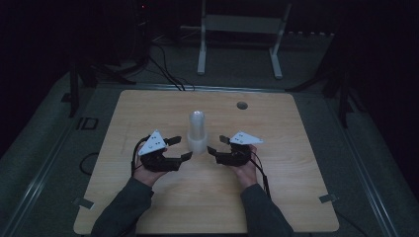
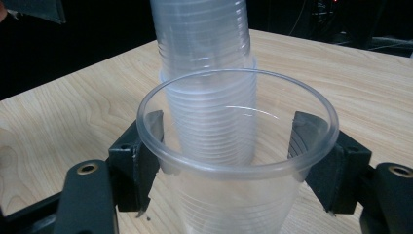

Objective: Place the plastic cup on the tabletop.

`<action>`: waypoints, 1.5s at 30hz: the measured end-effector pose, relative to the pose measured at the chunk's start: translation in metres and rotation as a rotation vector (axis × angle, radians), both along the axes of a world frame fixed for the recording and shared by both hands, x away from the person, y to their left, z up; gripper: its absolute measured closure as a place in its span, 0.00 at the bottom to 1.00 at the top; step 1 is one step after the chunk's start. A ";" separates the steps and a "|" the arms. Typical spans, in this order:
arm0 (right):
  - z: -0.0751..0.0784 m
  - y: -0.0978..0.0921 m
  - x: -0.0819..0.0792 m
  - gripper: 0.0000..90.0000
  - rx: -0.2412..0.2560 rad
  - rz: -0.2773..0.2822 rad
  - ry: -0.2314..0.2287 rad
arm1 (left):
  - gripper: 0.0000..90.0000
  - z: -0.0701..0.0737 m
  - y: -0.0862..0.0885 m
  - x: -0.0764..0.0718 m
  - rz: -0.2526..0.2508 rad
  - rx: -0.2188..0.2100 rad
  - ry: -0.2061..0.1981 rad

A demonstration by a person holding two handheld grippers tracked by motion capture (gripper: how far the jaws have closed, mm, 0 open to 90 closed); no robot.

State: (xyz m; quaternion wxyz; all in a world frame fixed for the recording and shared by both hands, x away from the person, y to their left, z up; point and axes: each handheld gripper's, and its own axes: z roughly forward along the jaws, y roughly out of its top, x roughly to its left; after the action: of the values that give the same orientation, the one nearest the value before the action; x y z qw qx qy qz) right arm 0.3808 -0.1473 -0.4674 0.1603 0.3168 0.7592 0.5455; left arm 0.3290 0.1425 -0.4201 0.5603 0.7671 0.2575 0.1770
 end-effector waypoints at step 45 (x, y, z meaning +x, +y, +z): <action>-0.013 -0.005 -0.003 0.31 -0.034 -0.019 0.029 | 0.32 0.001 0.001 -0.001 0.005 -0.005 -0.004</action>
State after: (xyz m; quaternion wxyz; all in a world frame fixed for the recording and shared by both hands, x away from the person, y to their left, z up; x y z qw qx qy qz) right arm 0.3782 -0.1527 -0.4800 0.1599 0.3289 0.7677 0.5262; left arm 0.3284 0.1438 -0.4194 0.5623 0.7647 0.2589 0.1792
